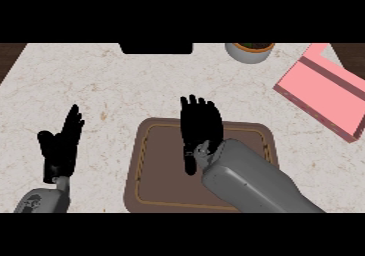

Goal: Pick the eggplant from the tray and place it in the cardboard box

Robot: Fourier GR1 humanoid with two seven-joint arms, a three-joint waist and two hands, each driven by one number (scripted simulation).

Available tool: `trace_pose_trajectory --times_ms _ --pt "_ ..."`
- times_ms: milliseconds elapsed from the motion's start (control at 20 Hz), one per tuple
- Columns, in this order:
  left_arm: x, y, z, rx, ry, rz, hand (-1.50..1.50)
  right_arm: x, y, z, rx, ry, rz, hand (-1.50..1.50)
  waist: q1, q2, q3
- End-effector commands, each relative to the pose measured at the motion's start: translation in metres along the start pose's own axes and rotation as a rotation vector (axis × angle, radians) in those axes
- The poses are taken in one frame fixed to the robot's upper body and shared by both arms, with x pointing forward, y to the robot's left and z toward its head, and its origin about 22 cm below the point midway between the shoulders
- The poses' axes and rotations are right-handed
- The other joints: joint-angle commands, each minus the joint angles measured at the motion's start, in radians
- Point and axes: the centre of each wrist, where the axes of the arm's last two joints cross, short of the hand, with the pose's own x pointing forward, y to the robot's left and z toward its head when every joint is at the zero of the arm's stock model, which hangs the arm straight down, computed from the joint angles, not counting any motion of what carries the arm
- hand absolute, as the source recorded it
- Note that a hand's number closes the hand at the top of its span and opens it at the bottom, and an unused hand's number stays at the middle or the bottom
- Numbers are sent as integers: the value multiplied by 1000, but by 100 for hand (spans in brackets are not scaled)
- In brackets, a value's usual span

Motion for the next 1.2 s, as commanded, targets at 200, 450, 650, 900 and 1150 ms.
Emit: trace_pose_trajectory --times_ms 200,450,650,900,1150 --pt "0 -6 11 -7 10 16 0 16 3 -9 25 186 60 -150 3 -1 0" --pt "-15 -7 5 32 -14 -13 0 -6 7 -33 42 200 93 -150 -1 2 0" --pt "6 1 1 -8 7 -16 0 -15 31 -26 54 208 93 -150 -2 -1 1" --pt "-29 6 16 0 -4 -6 0 -12 43 -37 44 216 117 -150 3 1 0" --pt "4 -12 -12 -16 -21 -11 0 -20 25 -54 70 210 105 -150 -1 2 0"
